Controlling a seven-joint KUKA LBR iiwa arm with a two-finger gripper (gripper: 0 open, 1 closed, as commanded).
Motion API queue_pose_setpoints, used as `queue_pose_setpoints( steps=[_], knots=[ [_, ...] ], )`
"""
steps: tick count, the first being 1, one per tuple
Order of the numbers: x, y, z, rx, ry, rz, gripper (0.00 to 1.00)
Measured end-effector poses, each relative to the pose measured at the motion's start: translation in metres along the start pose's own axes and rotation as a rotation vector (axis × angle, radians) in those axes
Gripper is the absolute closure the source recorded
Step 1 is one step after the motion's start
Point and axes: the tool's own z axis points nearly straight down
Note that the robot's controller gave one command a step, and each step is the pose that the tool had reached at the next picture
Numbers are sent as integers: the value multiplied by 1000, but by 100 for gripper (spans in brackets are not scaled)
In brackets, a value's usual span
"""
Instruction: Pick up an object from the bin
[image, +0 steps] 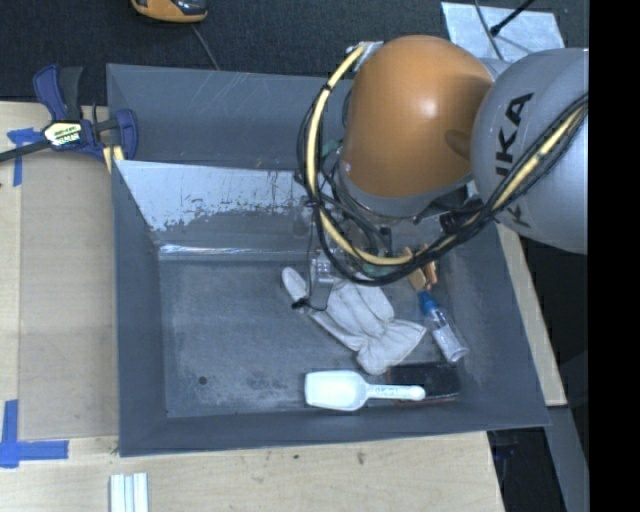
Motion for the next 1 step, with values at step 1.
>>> queue_pose_setpoints(
  steps=[1],
  knots=[
    [5, -12, 53, 4, -2, 149, 0]
  ],
)
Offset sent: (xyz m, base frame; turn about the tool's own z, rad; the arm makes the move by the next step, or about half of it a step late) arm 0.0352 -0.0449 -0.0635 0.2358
